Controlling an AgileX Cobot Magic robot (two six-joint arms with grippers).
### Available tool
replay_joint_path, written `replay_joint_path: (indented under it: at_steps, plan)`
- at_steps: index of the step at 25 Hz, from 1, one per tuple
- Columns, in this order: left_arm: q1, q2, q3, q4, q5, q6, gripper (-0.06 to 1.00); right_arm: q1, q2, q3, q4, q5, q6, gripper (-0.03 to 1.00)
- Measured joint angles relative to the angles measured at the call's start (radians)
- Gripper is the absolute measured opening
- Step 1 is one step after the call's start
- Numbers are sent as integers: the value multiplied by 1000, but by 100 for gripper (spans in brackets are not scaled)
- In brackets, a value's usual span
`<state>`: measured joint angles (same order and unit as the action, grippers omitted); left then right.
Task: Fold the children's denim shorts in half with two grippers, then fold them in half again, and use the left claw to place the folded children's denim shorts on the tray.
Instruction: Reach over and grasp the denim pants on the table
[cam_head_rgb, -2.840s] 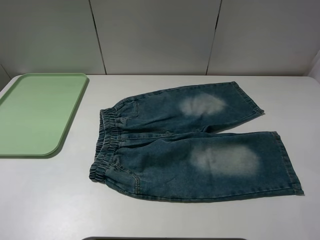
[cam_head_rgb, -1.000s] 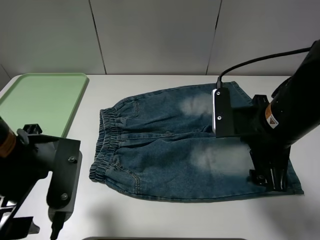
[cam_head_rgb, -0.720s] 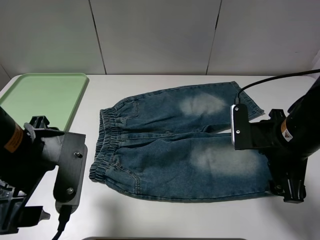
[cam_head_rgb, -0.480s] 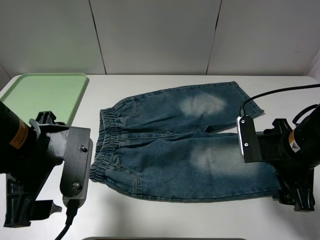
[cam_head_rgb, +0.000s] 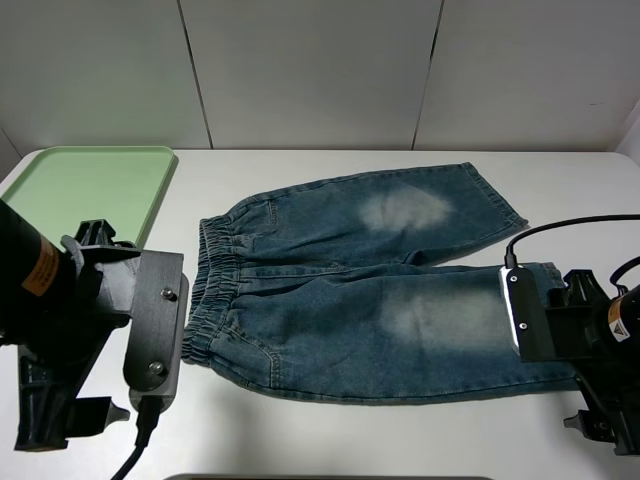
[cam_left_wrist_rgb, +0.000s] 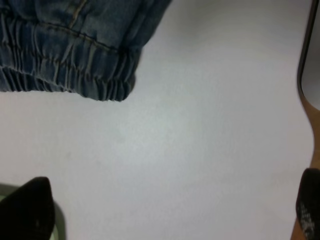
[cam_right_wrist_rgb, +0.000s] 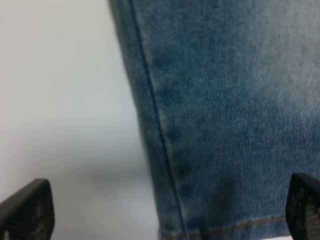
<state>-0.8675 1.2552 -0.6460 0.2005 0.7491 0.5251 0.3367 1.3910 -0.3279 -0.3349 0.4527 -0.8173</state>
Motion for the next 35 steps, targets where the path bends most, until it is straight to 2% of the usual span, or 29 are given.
replay_joint_path:
  at_steps: [12, 21, 35]
  plan:
    - [0, 0, 0, -1, -20, 1, 96, -8, 182, 2, -64, -95, -51, 70]
    - [0, 11, 0, -13, -107, 1, 96, -8, 221, -8, -75, -87, -51, 70]
    - [0, 335, -36, -18, -241, 11, 96, -8, 222, -8, -71, -90, -54, 70]
